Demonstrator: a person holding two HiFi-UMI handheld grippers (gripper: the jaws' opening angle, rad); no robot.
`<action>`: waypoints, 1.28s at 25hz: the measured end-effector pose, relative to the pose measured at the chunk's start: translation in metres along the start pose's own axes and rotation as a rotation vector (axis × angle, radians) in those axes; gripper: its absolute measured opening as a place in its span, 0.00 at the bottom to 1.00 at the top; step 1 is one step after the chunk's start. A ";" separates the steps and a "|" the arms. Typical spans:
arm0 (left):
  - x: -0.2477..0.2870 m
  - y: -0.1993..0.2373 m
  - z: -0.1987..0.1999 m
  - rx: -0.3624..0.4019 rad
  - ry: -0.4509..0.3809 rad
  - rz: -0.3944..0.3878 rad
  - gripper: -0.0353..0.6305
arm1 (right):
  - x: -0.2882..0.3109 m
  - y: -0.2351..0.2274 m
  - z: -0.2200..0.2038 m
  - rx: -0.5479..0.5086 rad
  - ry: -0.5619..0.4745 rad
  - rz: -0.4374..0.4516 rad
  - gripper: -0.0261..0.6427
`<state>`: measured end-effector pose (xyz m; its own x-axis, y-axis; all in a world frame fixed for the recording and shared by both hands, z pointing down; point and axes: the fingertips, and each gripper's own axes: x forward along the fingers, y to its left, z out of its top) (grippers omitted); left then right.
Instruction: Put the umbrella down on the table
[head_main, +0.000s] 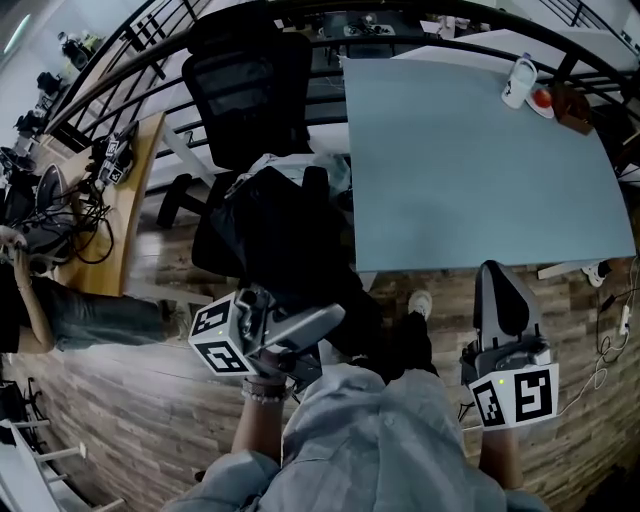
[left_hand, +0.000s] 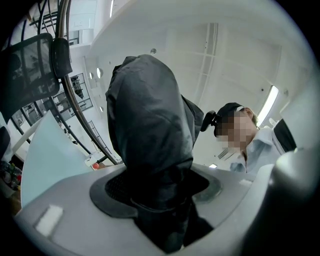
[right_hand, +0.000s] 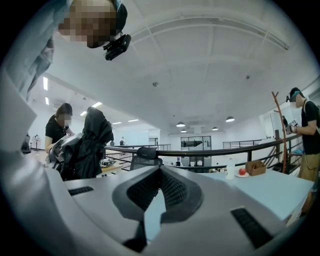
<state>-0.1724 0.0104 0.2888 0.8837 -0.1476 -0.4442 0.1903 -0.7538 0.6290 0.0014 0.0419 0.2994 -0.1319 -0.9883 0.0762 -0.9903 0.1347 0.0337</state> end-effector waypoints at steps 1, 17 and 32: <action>0.002 0.003 0.000 0.004 0.001 0.009 0.47 | 0.004 -0.003 -0.001 0.004 -0.002 0.007 0.03; 0.079 0.076 0.011 0.009 -0.007 0.129 0.47 | 0.085 -0.081 0.000 0.013 0.005 0.126 0.03; 0.174 0.162 0.022 0.057 -0.024 0.242 0.47 | 0.171 -0.193 -0.007 0.057 0.012 0.228 0.03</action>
<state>0.0029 -0.1516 0.2998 0.8900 -0.3432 -0.3001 -0.0512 -0.7295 0.6821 0.1704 -0.1530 0.3125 -0.3521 -0.9319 0.0869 -0.9359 0.3497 -0.0419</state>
